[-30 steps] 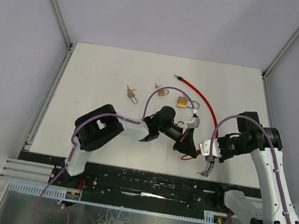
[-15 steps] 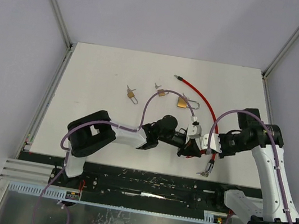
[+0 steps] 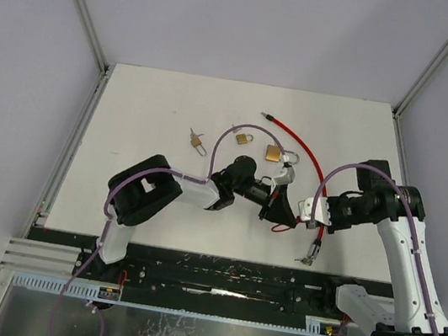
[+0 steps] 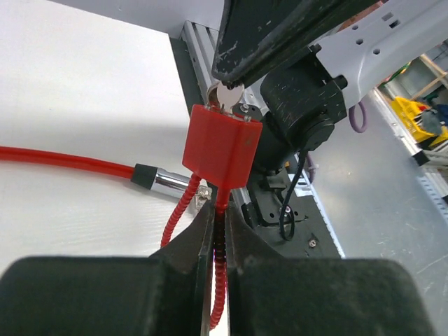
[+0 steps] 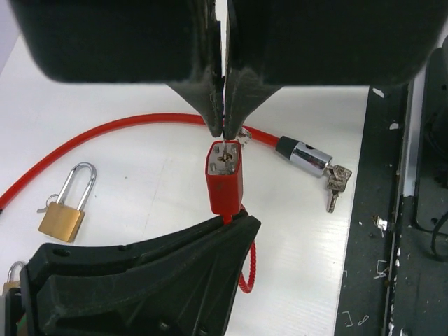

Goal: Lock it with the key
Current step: Lock the lock.

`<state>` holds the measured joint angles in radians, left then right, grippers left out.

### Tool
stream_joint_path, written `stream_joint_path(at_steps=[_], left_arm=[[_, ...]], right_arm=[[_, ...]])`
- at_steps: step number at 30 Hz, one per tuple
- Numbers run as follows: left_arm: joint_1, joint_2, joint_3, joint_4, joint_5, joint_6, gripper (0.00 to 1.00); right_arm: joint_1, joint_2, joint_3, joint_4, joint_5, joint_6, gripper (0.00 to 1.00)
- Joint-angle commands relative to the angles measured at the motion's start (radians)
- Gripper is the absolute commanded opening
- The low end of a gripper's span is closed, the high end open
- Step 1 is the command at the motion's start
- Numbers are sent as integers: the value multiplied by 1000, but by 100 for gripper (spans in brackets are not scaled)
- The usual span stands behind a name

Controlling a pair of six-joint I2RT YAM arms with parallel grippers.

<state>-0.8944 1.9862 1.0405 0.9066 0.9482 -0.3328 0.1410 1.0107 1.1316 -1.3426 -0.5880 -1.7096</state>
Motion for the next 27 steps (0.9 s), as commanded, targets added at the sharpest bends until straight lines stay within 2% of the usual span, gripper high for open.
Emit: stream_joint_path(at_steps=[1, 4, 6, 7, 8, 11, 13, 16, 19, 20, 21, 23, 25, 26, 27], left_arm=[[32, 68, -5, -26, 139, -144, 0], [0, 39, 6, -210, 21, 7, 0], [-45, 4, 8, -328, -112, 209, 0], [-64, -7, -3, -331, -160, 257, 0], [-76, -17, -19, -313, -200, 283, 0], [-68, -37, -54, -246, -157, 270, 0], [-26, -17, -41, -195, 11, 157, 0], [35, 94, -5, 78, 253, -223, 0], [48, 189, -2, 541, 341, -616, 0], [52, 210, 3, 654, 345, -711, 0], [56, 219, 6, 682, 341, -744, 0], [63, 206, -8, 648, 324, -704, 0], [64, 162, -45, 545, 283, -567, 0], [64, 119, -70, 409, 219, -426, 0], [60, 62, -88, 205, 127, -256, 0]], right_arm=[[-7, 5, 59, 49, 79, 142, 0], [-6, 2, 16, 71, 8, 142, 0], [2, -2, -57, -40, -111, -64, 0], [12, -13, -96, -91, -144, -174, 0], [14, -37, -129, -92, -162, -212, 0], [15, -123, -179, -8, -102, -198, 0], [15, -158, -173, 30, -27, -177, 0], [16, -150, -103, 41, 53, -137, 0], [16, -108, -6, 27, 47, -98, 0], [14, -95, 15, 27, 30, -71, 0], [15, -82, 33, 22, 11, -56, 0], [15, -56, 49, 18, -23, -30, 0], [15, -48, 53, 42, -42, 30, 0], [15, -43, 52, 53, -49, 57, 0], [15, -36, 47, 54, -58, 70, 0]])
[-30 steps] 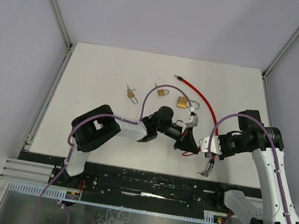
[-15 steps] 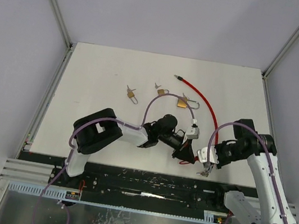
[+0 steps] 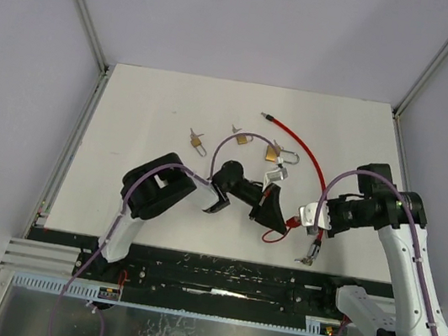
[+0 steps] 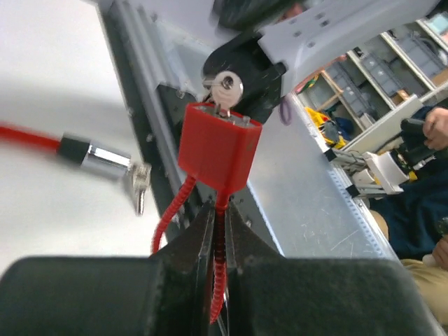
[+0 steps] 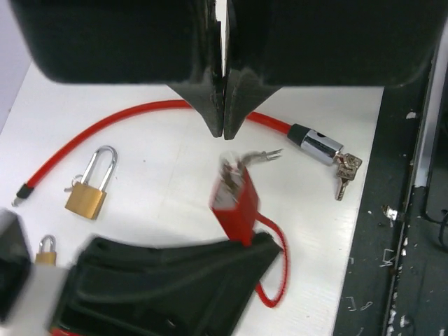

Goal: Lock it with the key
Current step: Lock the lock.

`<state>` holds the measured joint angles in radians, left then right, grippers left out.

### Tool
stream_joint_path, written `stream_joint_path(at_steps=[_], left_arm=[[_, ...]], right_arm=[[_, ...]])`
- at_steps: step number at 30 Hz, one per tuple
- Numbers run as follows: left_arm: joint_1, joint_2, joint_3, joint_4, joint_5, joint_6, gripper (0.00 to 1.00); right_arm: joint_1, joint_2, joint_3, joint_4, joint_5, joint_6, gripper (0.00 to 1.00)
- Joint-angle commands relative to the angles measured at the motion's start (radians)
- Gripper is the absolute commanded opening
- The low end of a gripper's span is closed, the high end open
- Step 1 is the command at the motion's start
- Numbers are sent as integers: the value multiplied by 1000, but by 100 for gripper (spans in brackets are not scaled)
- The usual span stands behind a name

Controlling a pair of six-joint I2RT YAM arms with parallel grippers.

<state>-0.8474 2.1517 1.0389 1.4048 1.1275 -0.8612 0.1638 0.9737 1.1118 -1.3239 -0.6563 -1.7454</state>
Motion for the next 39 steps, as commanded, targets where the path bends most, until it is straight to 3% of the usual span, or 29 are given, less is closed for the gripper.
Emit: stream_joint_path(at_steps=[1, 2, 3, 5, 7, 10, 12, 18, 21, 39], left_arm=[[-3, -161, -85, -515, -165, 482, 0], [-29, -208, -68, -701, -284, 628, 0], [-60, -226, -54, -771, -368, 700, 0], [-79, -209, -40, -780, -430, 711, 0], [-82, -205, -27, -804, -440, 718, 0], [-89, -230, -63, -764, -417, 746, 0], [-95, -242, -85, -735, -404, 761, 0], [-115, -242, -83, -750, -400, 800, 0], [-120, -241, -81, -759, -394, 810, 0], [-122, -243, -84, -759, -373, 820, 0]], right_arm=[[-8, 10, 48, 33, -5, 109, 0], [-6, 20, 18, 16, -33, 76, 0], [1, 29, -20, -33, -64, -17, 0], [21, 23, -82, -82, -76, -106, 0], [25, -24, -103, -17, -46, -58, 0], [22, -84, -58, 108, -17, 157, 0], [22, -78, -22, 108, -10, 186, 2], [23, -23, -74, 89, -1, 122, 35], [23, -31, -150, 142, 0, 107, 39], [23, 67, -250, 193, 20, 32, 32]])
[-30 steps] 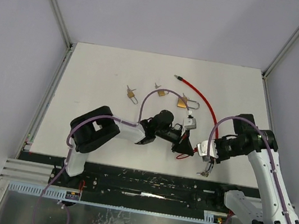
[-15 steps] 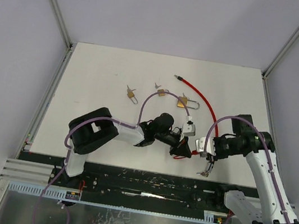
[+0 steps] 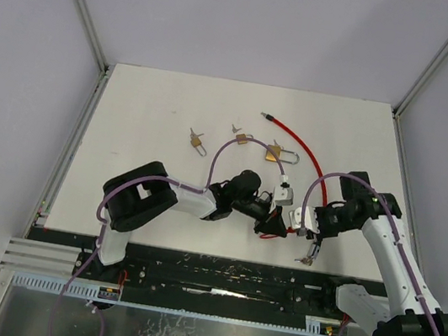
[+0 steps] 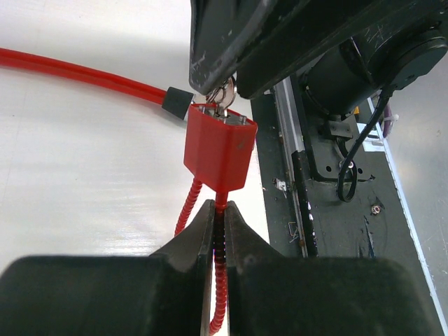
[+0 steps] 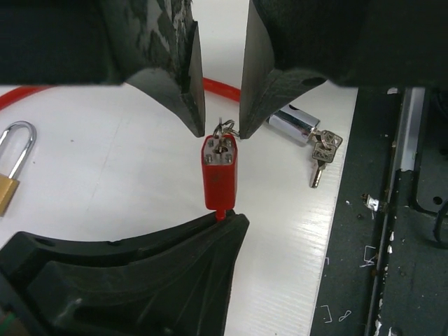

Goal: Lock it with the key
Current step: Lock the lock.

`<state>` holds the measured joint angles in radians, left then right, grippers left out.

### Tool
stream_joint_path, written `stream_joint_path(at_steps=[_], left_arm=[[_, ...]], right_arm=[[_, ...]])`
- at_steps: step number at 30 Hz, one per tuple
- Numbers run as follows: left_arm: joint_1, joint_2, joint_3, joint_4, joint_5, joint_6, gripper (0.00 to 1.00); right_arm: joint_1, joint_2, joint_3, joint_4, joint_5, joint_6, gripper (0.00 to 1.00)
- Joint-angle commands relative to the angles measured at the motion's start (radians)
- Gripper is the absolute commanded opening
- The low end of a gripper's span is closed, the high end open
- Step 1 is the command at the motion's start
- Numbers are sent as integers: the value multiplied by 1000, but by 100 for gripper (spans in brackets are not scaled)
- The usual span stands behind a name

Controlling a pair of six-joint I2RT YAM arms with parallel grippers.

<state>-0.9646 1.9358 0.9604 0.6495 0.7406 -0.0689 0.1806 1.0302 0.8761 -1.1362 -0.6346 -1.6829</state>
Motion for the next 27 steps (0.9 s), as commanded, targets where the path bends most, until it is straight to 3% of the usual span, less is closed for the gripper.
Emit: stream_joint_path(at_steps=[1, 8, 13, 20, 27], left_arm=[[-4, -27, -5, -4, 14, 29, 0], [-5, -30, -8, -2, 20, 29, 0], [-4, -29, -7, 0, 21, 29, 0], [14, -19, -2, 26, 75, -14, 0], [51, 91, 102, 34, 341, -187, 0]], right_arm=[[5, 13, -17, 6, -7, -32, 32], [6, 39, -19, 26, -12, -34, 22], [5, 27, -14, 24, -5, -41, 0], [6, -56, 17, -41, 0, -135, 0], [5, -167, 85, -102, -9, -243, 0]])
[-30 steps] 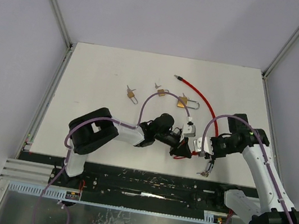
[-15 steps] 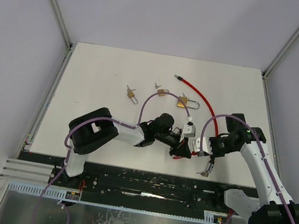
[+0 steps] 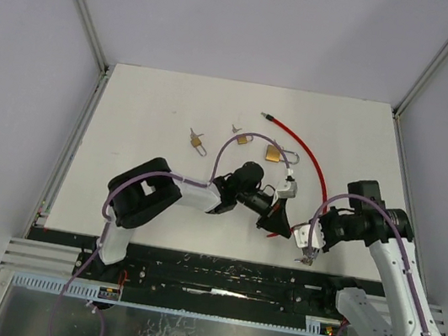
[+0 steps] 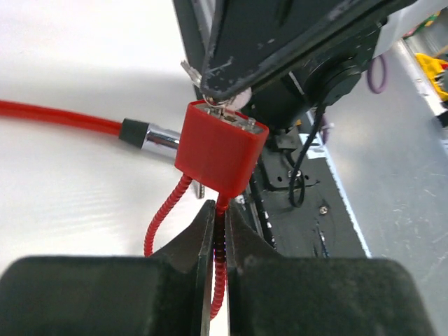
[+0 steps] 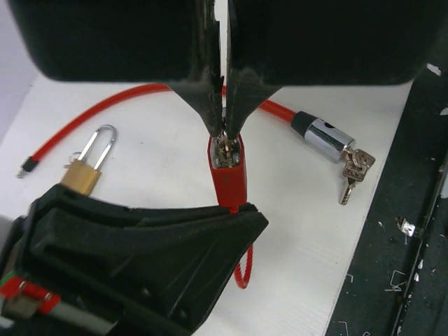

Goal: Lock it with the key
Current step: Lock the lock.

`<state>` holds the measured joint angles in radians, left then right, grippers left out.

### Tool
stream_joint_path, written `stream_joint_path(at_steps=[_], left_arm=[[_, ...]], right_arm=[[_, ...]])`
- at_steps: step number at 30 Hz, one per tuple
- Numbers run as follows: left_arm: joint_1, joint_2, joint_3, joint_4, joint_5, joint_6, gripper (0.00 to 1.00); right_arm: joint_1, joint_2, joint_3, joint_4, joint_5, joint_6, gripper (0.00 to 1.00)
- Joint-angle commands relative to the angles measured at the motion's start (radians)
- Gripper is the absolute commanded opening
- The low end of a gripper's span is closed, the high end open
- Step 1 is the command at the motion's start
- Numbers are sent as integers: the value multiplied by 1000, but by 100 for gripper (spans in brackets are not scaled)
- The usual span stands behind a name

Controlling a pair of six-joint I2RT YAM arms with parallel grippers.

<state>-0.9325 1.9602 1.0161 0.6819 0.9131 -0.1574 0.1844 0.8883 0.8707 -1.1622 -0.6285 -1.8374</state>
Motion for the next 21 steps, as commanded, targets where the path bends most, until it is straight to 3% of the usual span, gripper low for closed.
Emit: stream_joint_path(at_steps=[1, 5, 10, 13, 15, 18, 21], left_arm=[[20, 70, 50, 1, 171, -103, 0], [21, 38, 17, 4, 87, -73, 0], [-41, -131, -169, 99, -296, 142, 0], [-80, -194, -287, 264, -412, 261, 0], [-85, -200, -321, 329, -418, 276, 0], [-65, -177, -269, 233, -363, 205, 0], [6, -106, -135, 111, -122, 39, 0]], right_arm=[[3, -25, 104, -82, -34, -89, 0], [2, -7, 131, -87, -131, -7, 0], [2, 71, 178, -124, -158, 113, 0], [2, 123, 198, -153, -165, 139, 0], [1, 155, 217, -179, -174, 144, 0], [3, 163, 239, -228, -180, 86, 0], [2, 116, 229, -237, -143, 5, 0]])
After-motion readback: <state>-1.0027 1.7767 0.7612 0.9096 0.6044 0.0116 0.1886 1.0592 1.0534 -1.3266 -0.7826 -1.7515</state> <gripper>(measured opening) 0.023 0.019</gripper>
